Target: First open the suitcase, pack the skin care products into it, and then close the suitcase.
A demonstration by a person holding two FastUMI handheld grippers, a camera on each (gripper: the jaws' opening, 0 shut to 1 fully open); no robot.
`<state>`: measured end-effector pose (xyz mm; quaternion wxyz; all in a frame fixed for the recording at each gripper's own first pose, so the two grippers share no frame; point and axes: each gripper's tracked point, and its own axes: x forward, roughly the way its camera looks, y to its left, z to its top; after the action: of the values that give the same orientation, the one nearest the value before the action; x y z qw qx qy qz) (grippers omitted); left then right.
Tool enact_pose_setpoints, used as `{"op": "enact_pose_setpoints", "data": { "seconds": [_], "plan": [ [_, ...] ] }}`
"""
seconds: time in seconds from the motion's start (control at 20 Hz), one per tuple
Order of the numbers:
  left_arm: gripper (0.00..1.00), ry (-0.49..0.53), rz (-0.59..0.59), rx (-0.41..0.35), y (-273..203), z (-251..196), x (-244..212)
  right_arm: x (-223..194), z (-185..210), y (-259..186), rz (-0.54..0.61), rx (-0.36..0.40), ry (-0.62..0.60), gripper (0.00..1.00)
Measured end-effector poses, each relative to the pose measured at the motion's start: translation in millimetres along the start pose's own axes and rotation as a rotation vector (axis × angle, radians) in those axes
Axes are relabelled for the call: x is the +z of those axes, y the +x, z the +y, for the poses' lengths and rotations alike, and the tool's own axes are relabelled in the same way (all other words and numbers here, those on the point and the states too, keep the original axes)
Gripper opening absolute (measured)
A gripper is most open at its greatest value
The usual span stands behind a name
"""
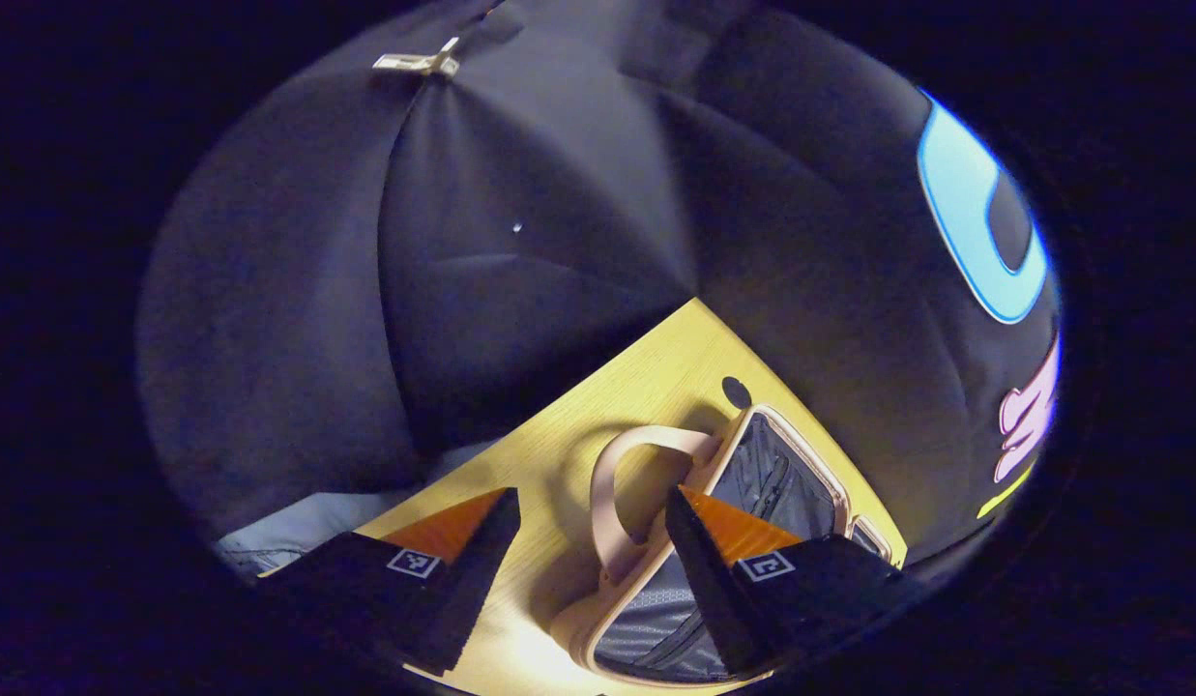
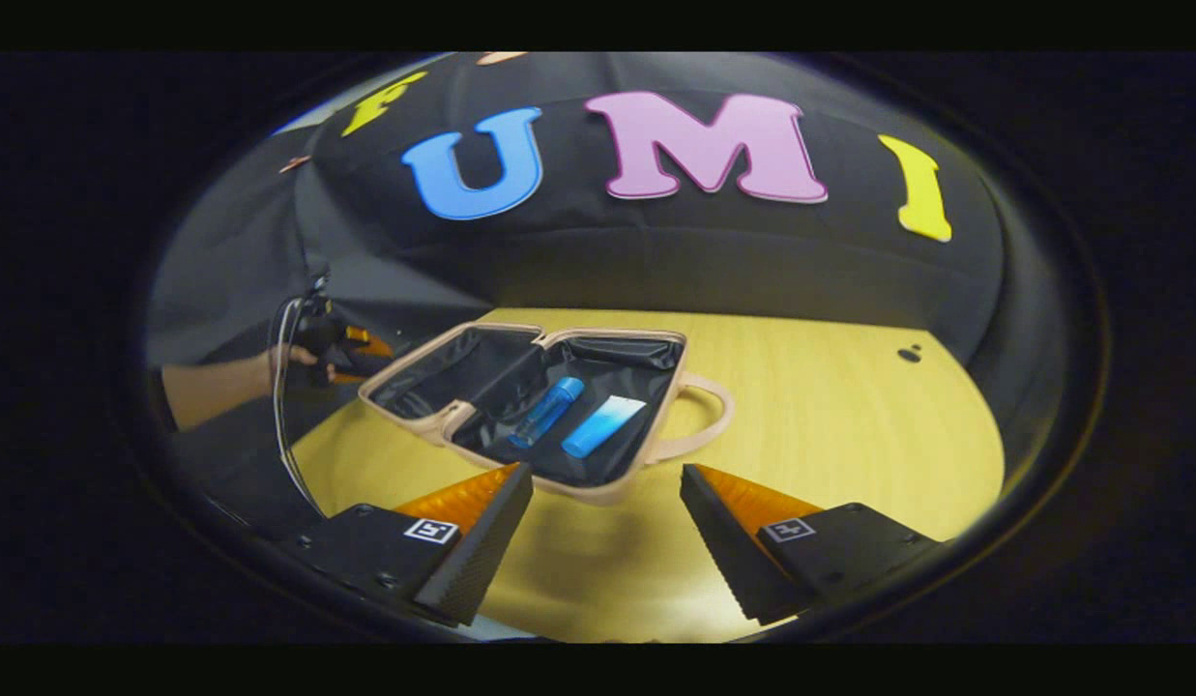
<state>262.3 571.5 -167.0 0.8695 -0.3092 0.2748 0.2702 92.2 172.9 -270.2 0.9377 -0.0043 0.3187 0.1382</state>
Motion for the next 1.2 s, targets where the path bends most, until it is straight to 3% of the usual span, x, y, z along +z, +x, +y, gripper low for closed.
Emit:
{"op": "enact_pose_setpoints", "data": {
  "seconds": [0.1,0.2,0.25,0.35,0.4,0.5,0.65,0.8,1.05,1.2],
  "plan": [
    [0.95,-0.015,0.037,-0.009,16.6,-0.1,-2.2,-28.8,3.2,-5.8,0.081,0.019,-0.064,0.97],
    [0.94,-0.047,0.095,-0.036,28.9,-4.8,-13.5,-44.5,17.1,-5.0,0.13,0.067,-0.036,0.98],
    [0.99,-0.071,0.115,-0.053,33.5,-8.7,-18.3,-43.1,19.2,-3.1,0.132,0.081,-0.026,0.98],
    [0.82,-0.117,0.126,-0.081,39.4,-15.4,-23.8,-42.7,21.8,-2.3,0.135,0.095,-0.02,0.98],
    [0.61,-0.117,0.119,-0.041,39.1,-10.0,-25.1,-42.9,23.1,-3.3,0.143,0.103,-0.007,0.98],
    [0.2,-0.075,0.104,-0.038,34.0,-14.6,-19.2,-39.6,23.5,-7.0,0.145,0.12,0.041,0.98],
    [0.12,0.058,0.033,-0.017,1.5,-28.2,0.7,-35.7,5.3,-7.7,0.143,0.107,0.046,0.98],
    [0.06,0.188,-0.037,0.009,-55.6,-73.4,18.5,-27.1,-13.0,-5.7,0.14,0.084,0.065,0.98],
    [0.06,0.368,-0.13,-0.109,-167.2,-208.5,15.8,9.7,-31.2,-7.0,0.087,0.098,0.145,0.98],
    [0.06,0.5,-0.149,-0.185,-207.0,-289.4,-23.0,31.4,-43.6,-14.3,0.033,0.106,0.063,0.98]
  ]
}}
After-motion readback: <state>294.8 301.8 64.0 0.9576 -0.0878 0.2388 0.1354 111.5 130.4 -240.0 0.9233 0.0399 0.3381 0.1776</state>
